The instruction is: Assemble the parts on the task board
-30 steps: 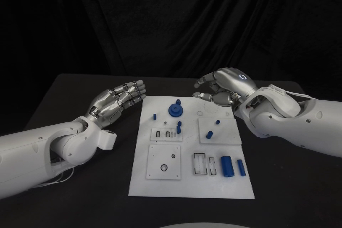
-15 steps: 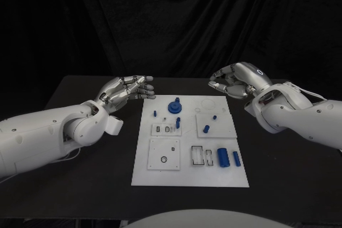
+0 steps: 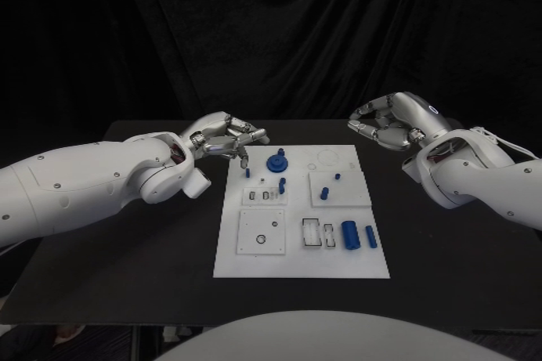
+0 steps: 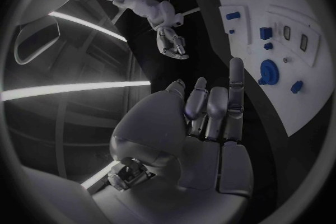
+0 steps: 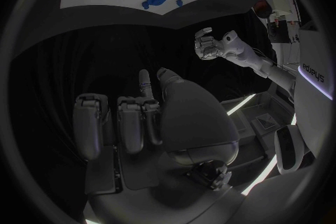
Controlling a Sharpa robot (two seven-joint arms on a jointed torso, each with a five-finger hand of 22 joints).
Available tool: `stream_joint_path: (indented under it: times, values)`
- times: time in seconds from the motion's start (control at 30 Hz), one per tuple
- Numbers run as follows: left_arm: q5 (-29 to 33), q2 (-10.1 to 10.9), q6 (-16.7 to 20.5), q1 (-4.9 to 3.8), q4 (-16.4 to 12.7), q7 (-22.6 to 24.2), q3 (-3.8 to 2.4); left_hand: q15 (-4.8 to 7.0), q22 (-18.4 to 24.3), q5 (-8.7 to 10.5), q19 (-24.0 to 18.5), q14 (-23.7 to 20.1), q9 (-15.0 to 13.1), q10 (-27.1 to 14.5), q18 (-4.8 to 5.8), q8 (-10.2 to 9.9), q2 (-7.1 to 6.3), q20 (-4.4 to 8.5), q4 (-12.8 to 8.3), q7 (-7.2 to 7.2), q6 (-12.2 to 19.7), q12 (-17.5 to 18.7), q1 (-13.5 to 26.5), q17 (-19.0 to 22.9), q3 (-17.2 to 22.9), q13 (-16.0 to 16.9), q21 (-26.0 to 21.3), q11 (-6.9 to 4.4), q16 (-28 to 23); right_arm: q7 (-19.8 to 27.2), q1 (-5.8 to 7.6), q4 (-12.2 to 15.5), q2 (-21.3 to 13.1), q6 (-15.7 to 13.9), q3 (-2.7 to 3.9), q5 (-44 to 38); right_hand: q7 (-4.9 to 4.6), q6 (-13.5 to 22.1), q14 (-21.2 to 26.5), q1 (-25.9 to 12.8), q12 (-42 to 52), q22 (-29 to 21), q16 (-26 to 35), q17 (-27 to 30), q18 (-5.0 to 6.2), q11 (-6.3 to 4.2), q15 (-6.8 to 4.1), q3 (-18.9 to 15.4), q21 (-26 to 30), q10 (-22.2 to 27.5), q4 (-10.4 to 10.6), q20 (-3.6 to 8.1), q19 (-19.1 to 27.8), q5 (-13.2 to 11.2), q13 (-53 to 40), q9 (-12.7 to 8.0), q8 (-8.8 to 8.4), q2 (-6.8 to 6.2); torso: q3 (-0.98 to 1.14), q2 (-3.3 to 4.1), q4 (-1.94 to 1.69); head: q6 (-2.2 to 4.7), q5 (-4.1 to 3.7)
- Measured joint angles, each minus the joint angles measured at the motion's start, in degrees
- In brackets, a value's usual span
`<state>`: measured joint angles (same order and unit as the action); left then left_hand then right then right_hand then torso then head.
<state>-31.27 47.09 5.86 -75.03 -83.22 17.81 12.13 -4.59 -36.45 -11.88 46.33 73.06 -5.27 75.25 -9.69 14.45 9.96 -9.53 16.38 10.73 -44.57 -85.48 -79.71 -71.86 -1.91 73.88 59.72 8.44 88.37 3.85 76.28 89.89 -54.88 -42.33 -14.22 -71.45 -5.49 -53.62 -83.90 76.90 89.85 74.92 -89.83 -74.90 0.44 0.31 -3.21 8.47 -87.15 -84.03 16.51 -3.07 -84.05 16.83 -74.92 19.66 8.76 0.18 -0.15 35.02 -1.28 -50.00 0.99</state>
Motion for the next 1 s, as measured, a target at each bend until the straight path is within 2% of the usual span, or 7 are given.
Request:
stream_joint_path:
  times: [0.03,0.1,0.23,0.33,0.43,0.87,1.0]
  values:
    - [-1.65,-0.28,0.37,-0.18,-0.01,-0.94,0.01,0.10,-5.80,2.09,2.28,5.11,-0.29,5.85,0.74,0.45,-0.17,-0.03,0.15,-0.08,-0.08,-2.97,1.34,-1.83,-1.24,0.98,4.63,-1.11,0.86,0.00,-0.03,0.02,-0.04,0.00,-0.01,0.10,0.00,0.00,0.00,0.00,0.00,0.00,0.00,0.00,0.00,0.00,0.00,0.00,0.00,0.00,0.00,0.00,0.00,0.00,0.00,0.00,0.00,0.00,0.12,-0.15,0.12,0.00,0.10]
    - [-5.43,-1.11,1.22,-0.71,-0.01,-3.24,0.01,0.32,-19.66,5.38,11.92,9.96,-1.25,8.36,2.89,1.79,0.14,-0.04,0.07,-0.51,-1.13,-4.20,4.70,-2.92,-3.60,1.06,13.86,-1.80,1.47,0.00,-0.05,0.05,-0.13,0.02,-0.01,0.32,-0.20,-0.20,0.00,0.00,0.00,0.00,0.00,0.00,0.00,0.00,0.00,0.17,0.00,0.00,-0.16,0.00,0.00,0.00,0.00,0.00,0.00,0.00,0.33,-0.41,0.34,0.00,0.30]
    - [-12.54,-2.69,2.29,-1.70,-0.46,-8.59,-0.06,1.31,-36.45,6.26,26.01,11.11,-4.39,8.79,5.01,5.18,-0.69,0.11,0.04,-1.76,-3.23,-4.38,7.82,-3.09,-6.88,1.02,23.80,-2.81,1.49,-0.05,-0.05,0.12,-0.28,0.09,0.00,0.60,-0.20,-0.19,0.00,0.00,0.00,0.00,0.00,0.00,0.00,0.00,0.00,0.16,0.00,0.00,-0.16,0.00,0.00,0.00,0.00,0.00,0.00,0.00,0.70,-0.64,0.66,-0.01,0.35]
    - [-17.97,-3.84,2.47,-2.11,-1.03,-13.38,-0.06,3.32,-38.39,5.80,35.61,10.97,-8.65,8.77,7.79,9.19,-1.55,1.67,-0.17,-3.75,-6.62,-4.38,8.68,-3.09,-8.20,1.06,28.12,-4.87,1.49,-0.13,-0.06,0.32,-0.45,0.16,0.01,0.74,-0.20,-0.20,0.00,0.00,0.00,-0.01,0.00,0.00,0.00,0.00,0.00,0.16,0.00,0.00,-0.16,0.00,0.00,0.00,0.00,-0.01,0.00,0.00,0.91,-0.62,0.91,-0.01,0.37]
    - [-22.54,-5.26,1.89,-2.40,-1.32,-18.83,-0.03,4.62,-38.50,5.59,37.49,10.89,-11.97,8.78,9.39,11.54,-1.69,2.98,-0.42,-4.95,-7.82,-4.38,8.81,-3.09,-8.43,1.06,30.08,-6.09,1.49,-0.24,-0.05,0.52,-0.71,0.22,0.01,0.83,-0.20,-0.20,0.00,0.00,0.00,-0.01,0.00,0.00,0.00,0.00,0.00,0.16,0.00,0.00,-0.16,0.00,0.00,0.00,0.01,-0.06,0.00,0.00,1.14,-0.59,1.05,-0.01,0.21]
    - [-30.79,-9.81,-6.95,-2.73,-0.33,-39.73,-0.03,5.53,-38.49,6.37,37.53,10.99,-20.48,8.69,9.36,13.74,-0.93,3.90,-0.02,-5.24,-6.16,-4.38,14.73,-3.08,-9.61,1.06,30.08,-6.84,1.48,-0.95,-0.01,0.84,-0.98,0.48,0.01,1.02,-0.20,-0.19,0.00,0.00,0.00,-0.01,0.00,0.00,0.00,0.00,0.00,0.16,0.00,0.00,-0.16,0.00,0.00,0.22,0.01,-0.10,0.00,-0.01,2.02,-0.57,1.87,-0.01,-0.09]
    - [-31.61,-10.65,-8.11,-2.74,0.05,-43.25,-0.02,6.14,-38.49,4.22,37.72,10.99,-24.59,8.68,9.35,15.41,-0.72,4.50,-0.23,-5.71,-5.70,-4.38,14.91,-3.08,-9.72,1.06,30.07,-7.41,1.48,-1.12,-0.01,0.73,-0.86,0.57,0.01,1.04,-0.20,-0.19,0.00,0.00,0.00,-0.02,0.00,0.00,0.00,0.00,0.00,0.16,0.00,0.00,-0.16,0.00,0.00,0.47,0.01,-0.15,0.00,-0.01,2.22,-0.53,2.13,-0.01,0.26]
